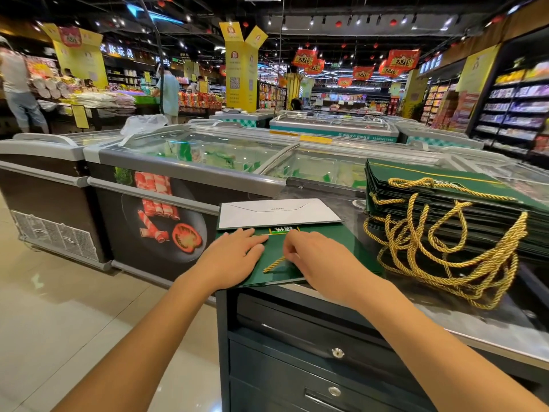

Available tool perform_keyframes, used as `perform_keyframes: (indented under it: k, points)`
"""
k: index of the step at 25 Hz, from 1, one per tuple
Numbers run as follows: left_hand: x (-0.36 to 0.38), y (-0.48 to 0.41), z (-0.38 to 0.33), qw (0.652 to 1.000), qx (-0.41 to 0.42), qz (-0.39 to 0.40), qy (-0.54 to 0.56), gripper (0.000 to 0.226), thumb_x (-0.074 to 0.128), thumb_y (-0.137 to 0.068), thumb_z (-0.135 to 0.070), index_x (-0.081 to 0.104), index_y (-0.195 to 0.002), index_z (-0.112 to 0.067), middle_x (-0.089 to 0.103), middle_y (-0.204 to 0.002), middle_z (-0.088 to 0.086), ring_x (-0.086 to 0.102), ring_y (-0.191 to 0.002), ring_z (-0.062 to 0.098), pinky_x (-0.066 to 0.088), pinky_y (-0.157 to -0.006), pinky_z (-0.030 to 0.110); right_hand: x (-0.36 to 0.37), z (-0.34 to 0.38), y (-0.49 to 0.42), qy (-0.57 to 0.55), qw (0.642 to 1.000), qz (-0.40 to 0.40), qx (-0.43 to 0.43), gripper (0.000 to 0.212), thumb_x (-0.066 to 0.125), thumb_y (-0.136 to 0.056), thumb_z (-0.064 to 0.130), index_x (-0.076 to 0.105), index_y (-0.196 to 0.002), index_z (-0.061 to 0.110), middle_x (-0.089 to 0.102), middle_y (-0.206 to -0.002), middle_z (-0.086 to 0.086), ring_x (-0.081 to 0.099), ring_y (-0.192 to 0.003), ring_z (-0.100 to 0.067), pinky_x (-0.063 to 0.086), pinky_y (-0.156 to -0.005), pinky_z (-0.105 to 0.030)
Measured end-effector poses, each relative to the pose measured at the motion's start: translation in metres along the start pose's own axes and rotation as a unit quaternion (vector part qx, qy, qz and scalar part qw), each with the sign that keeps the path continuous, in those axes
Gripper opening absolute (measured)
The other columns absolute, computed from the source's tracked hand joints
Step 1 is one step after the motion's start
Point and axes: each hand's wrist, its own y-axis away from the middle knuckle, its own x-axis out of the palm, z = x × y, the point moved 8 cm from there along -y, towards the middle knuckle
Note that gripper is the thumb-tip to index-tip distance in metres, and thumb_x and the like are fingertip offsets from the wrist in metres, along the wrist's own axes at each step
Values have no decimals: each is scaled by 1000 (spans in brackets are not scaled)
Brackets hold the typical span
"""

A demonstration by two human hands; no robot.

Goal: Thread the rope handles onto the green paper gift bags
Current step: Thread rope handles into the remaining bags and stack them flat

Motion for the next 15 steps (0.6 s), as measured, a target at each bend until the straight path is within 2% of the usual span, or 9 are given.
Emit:
perform_keyframes:
  k: [3, 6, 9, 12, 15]
  points:
    - [2, -2, 3, 1000, 2, -5, -9, 47, 26, -109, -37, 34, -155, -34, 24, -166, 1, 19, -153, 18, 13, -123, 38, -2, 6, -2, -20, 999, 24, -31, 24, 54, -104, 22, 56, -128, 19, 57, -114, 3, 54, -106, -19, 43, -89, -31]
    - [2, -1, 3, 1000, 11, -8, -15, 47, 25, -109, -37, 34, -155, -34, 24, -166, 0, 19, -153, 18, 14, -122, 37, -9, 7, -8, -34, 998, 32, -46, 20, 58, -103, 26, 71, -115, 18, 57, -105, 0, 57, -97, -22, 47, -88, -35]
    - [3, 0, 3, 1000, 14, -5, -10, 47, 24, -109, -37, 34, -155, -35, 24, -166, 0, 18, -153, 17, 13, -123, 37, -21, 9, -11, -57, 997, 11, -54, 18, 60, -102, 25, 74, -112, 18, 60, -103, -2, 58, -92, -21, 49, -87, -36]
    - [2, 0, 2, 1000, 19, -1, -19, 47, 23, -109, -37, 33, -155, -35, 25, -165, -1, 19, -152, 17, 13, -123, 38, -46, 8, -14, -69, 996, -30, -54, 19, 60, -102, 26, 74, -111, 17, 64, -101, 2, 58, -90, -15, 44, -79, -23]
    - [3, -1, 3, 1000, 20, 4, -24, 48, 21, -109, -37, 32, -155, -36, 25, -165, -1, 20, -152, 17, 14, -122, 38, -71, 9, -16, -86, 993, -56, -60, 15, 62, -101, 25, 75, -107, 19, 60, -89, 20, 56, -80, 5, 40, -69, -8]
